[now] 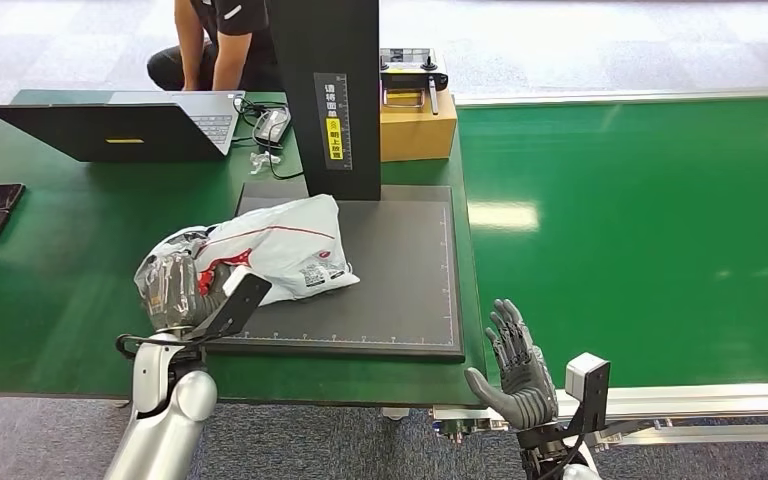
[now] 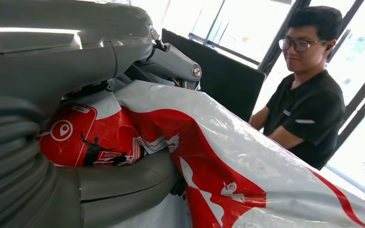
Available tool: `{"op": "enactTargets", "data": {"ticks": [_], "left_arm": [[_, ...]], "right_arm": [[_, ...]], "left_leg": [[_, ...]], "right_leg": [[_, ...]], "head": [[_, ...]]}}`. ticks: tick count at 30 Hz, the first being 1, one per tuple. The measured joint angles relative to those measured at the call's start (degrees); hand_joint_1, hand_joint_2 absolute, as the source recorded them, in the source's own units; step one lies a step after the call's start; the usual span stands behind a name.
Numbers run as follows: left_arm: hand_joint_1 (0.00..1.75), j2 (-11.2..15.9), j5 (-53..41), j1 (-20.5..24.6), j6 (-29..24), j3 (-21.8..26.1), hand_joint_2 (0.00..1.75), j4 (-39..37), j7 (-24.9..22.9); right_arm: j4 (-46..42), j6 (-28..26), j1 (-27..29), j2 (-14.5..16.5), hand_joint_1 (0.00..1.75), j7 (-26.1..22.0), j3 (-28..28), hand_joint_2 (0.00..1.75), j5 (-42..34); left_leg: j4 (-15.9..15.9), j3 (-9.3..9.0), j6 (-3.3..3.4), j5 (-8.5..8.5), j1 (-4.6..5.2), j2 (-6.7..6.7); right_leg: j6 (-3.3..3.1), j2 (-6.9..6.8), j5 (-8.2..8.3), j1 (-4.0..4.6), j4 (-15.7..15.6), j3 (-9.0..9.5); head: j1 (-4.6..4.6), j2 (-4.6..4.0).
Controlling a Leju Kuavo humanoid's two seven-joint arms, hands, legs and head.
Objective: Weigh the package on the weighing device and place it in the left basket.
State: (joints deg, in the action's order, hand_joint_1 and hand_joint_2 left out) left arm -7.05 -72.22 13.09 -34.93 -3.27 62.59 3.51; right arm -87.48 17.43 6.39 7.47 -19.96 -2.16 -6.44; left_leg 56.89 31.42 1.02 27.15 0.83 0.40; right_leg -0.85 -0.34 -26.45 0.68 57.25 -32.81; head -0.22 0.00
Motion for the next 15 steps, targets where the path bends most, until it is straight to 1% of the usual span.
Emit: {"op": "enactTargets", "data": {"ticks": [2,4,7,11,15], "left_arm": [[1.75,0.4,-1.8,0.4,-0.8,0.9,1.75,-0.1,-1.9],[1.75,1.5,-4.1,1.6,-1.8,2.4,1.75,-0.7,-4.8],[1.75,4.7,-6.1,4.8,-3.5,6.3,1.75,-3.2,-8.0],[1.75,9.3,-6.5,8.6,-4.7,13.4,1.75,-6.8,-8.9],[1.75,12.1,-5.2,11.0,-4.8,22.2,1.75,-8.8,-7.4]], "right_arm": [[0.1,-0.2,0.0,-0.1,0.0,-0.2,0.0,1.75,-0.1],[0.1,-0.4,0.0,-0.2,0.0,-0.4,0.0,1.75,-0.4],[0.3,-0.7,0.0,-0.3,0.0,-0.5,0.0,1.75,-0.7],[0.9,-1.2,-0.4,-0.5,0.0,-0.5,0.0,1.75,-0.8],[1.1,-2.6,-0.7,-0.5,0.0,-0.6,0.0,1.75,-0.9]], "left_leg": [[0.0,0.01,0.0,0.0,0.0,0.01],[0.0,0.02,0.0,0.0,-0.01,0.02],[0.0,0.01,-0.07,-0.04,-0.05,0.08],[0.0,0.02,-0.19,-0.11,-0.17,0.13],[0.0,0.04,-0.23,-0.12,-0.24,0.14]], "right_leg": [[0.0,0.01,0.0,0.0,0.0,-0.02],[-0.01,0.03,0.01,0.01,0.0,-0.03],[-0.09,0.09,0.06,0.06,0.0,-0.05],[-0.18,0.12,0.09,0.18,0.1,-0.08],[-0.21,0.13,0.09,0.24,0.1,-0.1]], "head": [[0.0,0.0],[0.01,0.0],[0.0,0.0],[-0.01,0.0],[-0.02,0.0]]}}
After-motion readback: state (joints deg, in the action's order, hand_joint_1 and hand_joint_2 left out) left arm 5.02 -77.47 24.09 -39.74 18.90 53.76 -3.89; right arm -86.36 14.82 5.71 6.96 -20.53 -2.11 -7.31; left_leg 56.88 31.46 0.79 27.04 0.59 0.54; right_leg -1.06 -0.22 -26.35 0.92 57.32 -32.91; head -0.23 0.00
